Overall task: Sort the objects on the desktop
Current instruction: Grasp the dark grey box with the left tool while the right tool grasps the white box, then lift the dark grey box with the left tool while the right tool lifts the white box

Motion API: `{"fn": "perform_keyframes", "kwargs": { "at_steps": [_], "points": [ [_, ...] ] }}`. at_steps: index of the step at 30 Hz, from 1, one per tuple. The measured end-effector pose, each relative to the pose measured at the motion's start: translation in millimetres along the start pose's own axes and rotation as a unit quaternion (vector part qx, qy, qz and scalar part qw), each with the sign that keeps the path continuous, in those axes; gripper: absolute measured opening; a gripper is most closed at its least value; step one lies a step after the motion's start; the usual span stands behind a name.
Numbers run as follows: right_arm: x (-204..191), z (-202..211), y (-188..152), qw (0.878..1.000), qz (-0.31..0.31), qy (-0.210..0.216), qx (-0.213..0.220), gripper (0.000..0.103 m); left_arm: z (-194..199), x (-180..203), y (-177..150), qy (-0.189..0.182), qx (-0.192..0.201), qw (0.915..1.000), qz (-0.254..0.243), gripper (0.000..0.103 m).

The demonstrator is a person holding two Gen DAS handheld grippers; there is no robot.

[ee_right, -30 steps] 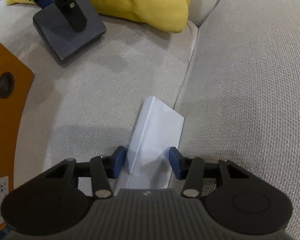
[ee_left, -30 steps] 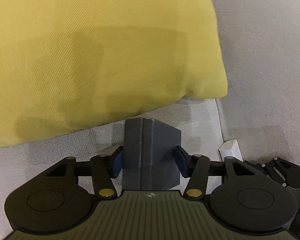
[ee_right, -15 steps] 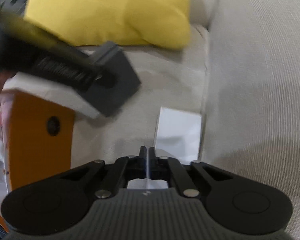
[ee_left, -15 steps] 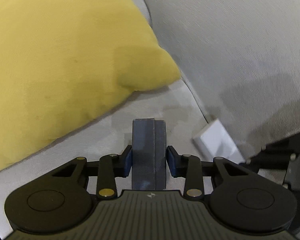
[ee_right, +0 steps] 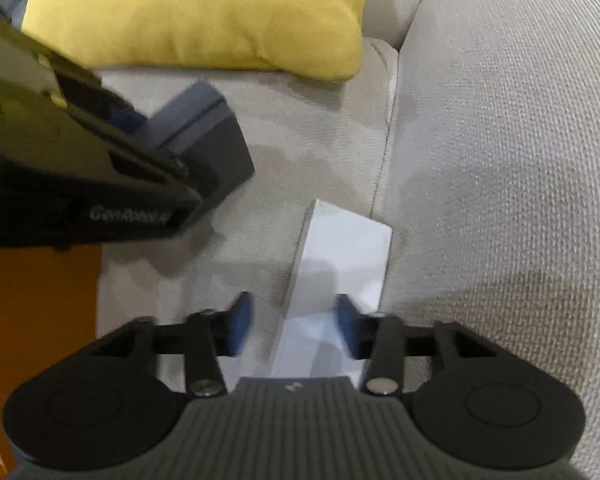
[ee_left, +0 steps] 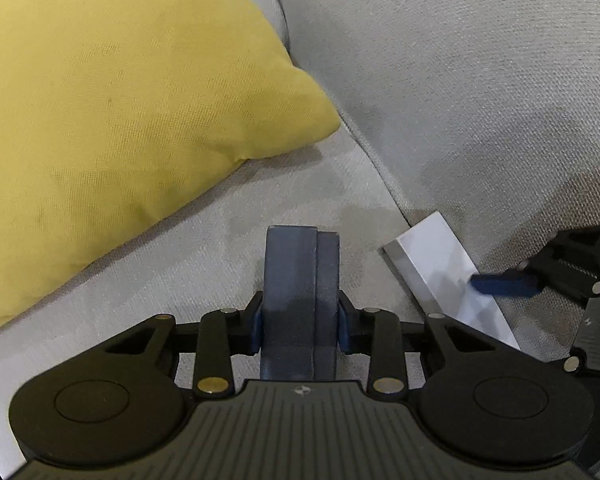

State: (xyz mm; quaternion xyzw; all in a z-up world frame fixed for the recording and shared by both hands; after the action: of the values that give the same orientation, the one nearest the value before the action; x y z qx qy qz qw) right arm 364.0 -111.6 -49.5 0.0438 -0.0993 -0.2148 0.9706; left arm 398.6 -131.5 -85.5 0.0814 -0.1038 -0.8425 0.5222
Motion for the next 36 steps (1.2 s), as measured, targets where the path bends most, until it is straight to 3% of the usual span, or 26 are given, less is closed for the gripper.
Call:
{"fn": "perform_keyframes", "kwargs": {
  "at_steps": [6, 8, 11, 13, 14, 15, 22, 28, 36],
  "points": [
    [-15, -18, -14, 0.997, 0.044, -0.051, -0.030, 0.067, 20, -8, -2, -0.018, 0.034, 0.9990, 0.025, 0.038],
    [-22, -24, -19, 0.994, 0.069, -0.081, -0.033, 0.070, 28, -11, -1, -0.027, 0.042, 0.9983, 0.031, 0.038],
    [-24, -28, -23, 0.992, 0.083, -0.091, -0.027, 0.073, 40, -12, -2, -0.032, 0.055, 0.9974, 0.035, 0.038],
    [-22, -26, -23, 0.993, 0.077, -0.089, -0.023, 0.069, 48, -11, -2, -0.032, 0.061, 0.9969, 0.037, 0.038],
    [-21, -24, -24, 0.993, 0.073, -0.092, -0.020, 0.058, 53, -11, -3, -0.033, 0.064, 0.9967, 0.038, 0.038],
    [-17, -21, -23, 0.994, 0.063, -0.092, -0.017, 0.056, 57, -12, -3, -0.034, 0.067, 0.9964, 0.038, 0.038],
    [7, 9, -17, 0.999, -0.037, 0.000, 0.010, 0.046, 73, -21, -8, -0.035, 0.081, 0.9947, 0.054, 0.038],
    [9, 26, -11, 0.978, -0.135, 0.157, 0.022, 0.031, 75, -27, -11, -0.037, 0.083, 0.9936, 0.068, 0.038],
    [13, 18, -10, 0.978, -0.152, 0.139, 0.015, 0.033, 83, -29, -14, -0.044, 0.090, 0.9925, 0.070, 0.038]
  ]
}}
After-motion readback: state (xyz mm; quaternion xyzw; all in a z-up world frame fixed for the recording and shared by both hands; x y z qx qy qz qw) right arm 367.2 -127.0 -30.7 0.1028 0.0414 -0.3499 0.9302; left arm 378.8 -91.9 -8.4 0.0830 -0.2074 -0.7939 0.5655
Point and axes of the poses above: each gripper's, at about its wrist camera, not at the fingertips, and z roughly against the way its jaws point, x to its right, y to its top, the point moved 3 cm from there along -z, roughly the way its jaws point, and after that the axes turned 5 degrees about y, right-handed, at the moved point
